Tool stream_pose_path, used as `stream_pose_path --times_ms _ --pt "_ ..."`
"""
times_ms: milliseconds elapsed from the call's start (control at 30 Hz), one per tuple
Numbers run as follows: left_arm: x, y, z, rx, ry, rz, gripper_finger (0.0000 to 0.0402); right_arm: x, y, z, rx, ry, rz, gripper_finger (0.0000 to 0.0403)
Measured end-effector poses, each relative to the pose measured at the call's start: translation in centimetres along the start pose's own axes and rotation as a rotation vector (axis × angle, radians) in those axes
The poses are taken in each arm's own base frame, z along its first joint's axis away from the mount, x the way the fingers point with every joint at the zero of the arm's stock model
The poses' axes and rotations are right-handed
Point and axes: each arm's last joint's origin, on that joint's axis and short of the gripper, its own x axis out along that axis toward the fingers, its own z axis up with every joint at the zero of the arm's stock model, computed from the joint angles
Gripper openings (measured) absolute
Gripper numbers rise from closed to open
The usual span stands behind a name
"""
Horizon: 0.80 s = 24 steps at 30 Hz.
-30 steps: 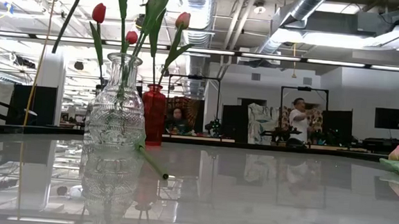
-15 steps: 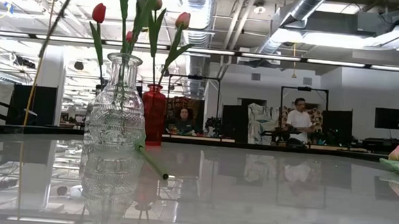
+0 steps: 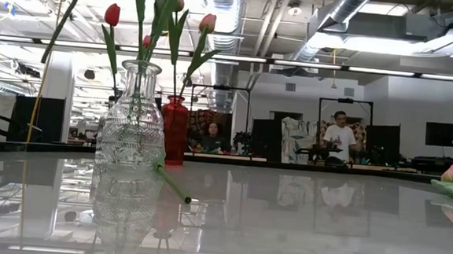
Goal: Sort flowers into vase by color
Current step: Put the dark red tulip into the bottom transparent vase
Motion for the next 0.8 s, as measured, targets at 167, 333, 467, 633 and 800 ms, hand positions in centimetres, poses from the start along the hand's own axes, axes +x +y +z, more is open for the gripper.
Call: stream_pose_path --times_ms 167,333,467,633,800 --pt "0.0 0.0 0.0 0.000 0.000 0.000 0.0010 0.0 0.0 0.0 -0.008 0.002 0.000 0.0055" --pt "-0.2 0.1 0.2 0.020 -0.007 0.011 0.0011 0.0 0.0 0.0 -0.009 0.001 0.000 0.0078" --pt "-0.7 0.3 0.7 0.013 -0.028 0.002 0.0011 0.0 0.0 0.0 -0.009 0.001 -0.001 0.0113" --pt "-2.0 0.6 1.8 0.000 -0.061 -0.037 0.0011 -0.2 0.0 0.3 -0.008 -0.002 0.000 0.0164" --pt "-3.4 0.6 2.3 -0.009 -0.066 -0.076 0.0011 -1.0 0.2 1.7 -0.007 -0.013 0.002 0.0195"
